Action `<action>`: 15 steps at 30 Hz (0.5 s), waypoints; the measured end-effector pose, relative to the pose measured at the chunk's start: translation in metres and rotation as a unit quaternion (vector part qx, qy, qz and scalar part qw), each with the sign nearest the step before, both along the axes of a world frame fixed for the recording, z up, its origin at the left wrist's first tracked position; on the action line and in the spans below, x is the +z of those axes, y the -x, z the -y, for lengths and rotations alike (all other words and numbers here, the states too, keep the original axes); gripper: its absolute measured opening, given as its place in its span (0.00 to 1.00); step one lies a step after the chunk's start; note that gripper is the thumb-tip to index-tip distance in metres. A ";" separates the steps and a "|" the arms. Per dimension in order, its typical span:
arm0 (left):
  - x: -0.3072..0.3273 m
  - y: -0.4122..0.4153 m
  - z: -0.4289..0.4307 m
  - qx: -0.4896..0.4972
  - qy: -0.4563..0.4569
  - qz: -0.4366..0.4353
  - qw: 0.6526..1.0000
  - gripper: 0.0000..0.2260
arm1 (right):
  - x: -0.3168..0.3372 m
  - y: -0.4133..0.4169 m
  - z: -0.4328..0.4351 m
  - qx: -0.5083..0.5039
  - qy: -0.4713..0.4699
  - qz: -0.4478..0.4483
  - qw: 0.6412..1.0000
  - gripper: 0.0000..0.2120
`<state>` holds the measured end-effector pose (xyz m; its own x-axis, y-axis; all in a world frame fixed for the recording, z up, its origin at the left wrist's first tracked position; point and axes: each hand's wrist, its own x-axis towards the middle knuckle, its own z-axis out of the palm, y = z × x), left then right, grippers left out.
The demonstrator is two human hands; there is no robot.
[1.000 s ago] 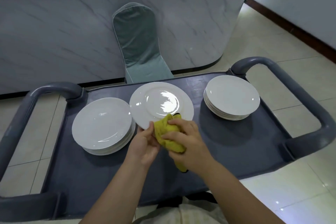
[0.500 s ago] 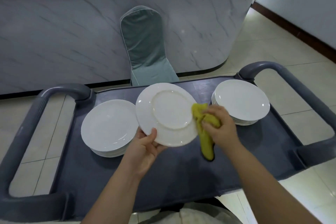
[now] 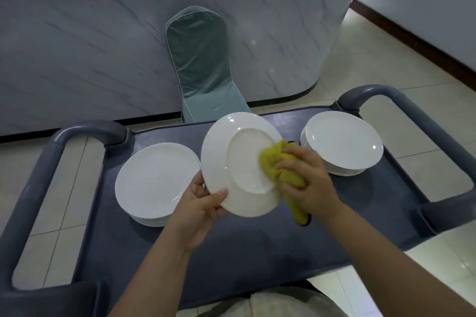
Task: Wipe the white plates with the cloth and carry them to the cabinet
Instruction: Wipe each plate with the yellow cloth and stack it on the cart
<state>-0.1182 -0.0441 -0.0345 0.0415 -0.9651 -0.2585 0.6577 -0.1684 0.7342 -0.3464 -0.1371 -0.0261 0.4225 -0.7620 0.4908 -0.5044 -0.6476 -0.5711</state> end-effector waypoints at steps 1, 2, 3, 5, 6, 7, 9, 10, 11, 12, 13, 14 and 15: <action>-0.001 0.003 0.000 -0.011 -0.004 0.008 1.000 0.21 | 0.004 0.003 0.011 -0.052 -0.031 0.010 0.998 0.13; -0.001 0.007 0.001 -0.021 -0.009 0.016 1.000 0.22 | 0.010 -0.002 0.020 -0.087 -0.045 0.026 0.995 0.13; -0.001 0.011 0.004 -0.025 -0.012 0.021 0.999 0.23 | 0.018 -0.013 0.025 -0.100 -0.037 0.040 0.993 0.12; 0.004 0.015 0.014 -0.016 -0.003 0.016 1.000 0.23 | 0.029 -0.046 0.022 -0.058 -0.001 0.049 0.997 0.11; 0.006 0.013 0.020 -0.009 0.009 0.008 1.000 0.22 | 0.031 -0.060 0.015 -0.016 0.012 0.048 0.999 0.11; 0.009 0.010 0.025 -0.002 0.022 -0.002 1.000 0.21 | 0.030 -0.069 0.005 0.028 0.024 0.042 0.998 0.12; 0.014 -0.002 0.032 0.019 0.037 -0.019 0.999 0.20 | 0.024 -0.062 -0.006 0.092 0.047 0.011 0.995 0.11; 0.015 -0.008 0.034 0.025 0.037 -0.022 0.999 0.21 | 0.023 -0.049 -0.004 0.096 0.051 -0.008 0.994 0.10; 0.015 -0.014 0.035 0.023 0.039 -0.019 0.999 0.21 | 0.023 -0.034 0.003 0.073 0.053 -0.025 0.996 0.10; 0.014 -0.017 0.035 0.010 0.048 -0.009 0.999 0.21 | 0.024 -0.019 0.012 0.030 0.047 -0.032 0.998 0.10; 0.015 -0.018 0.034 -0.014 0.063 0.005 0.998 0.21 | 0.026 -0.008 0.023 -0.020 0.031 -0.032 0.999 0.11; 0.015 -0.016 0.034 -0.040 0.075 0.018 0.996 0.21 | 0.030 -0.002 0.032 -0.064 0.015 -0.019 0.998 0.12; 0.016 -0.012 0.035 -0.058 0.079 0.029 0.995 0.21 | 0.035 -0.004 0.038 -0.094 0.010 -0.001 0.996 0.12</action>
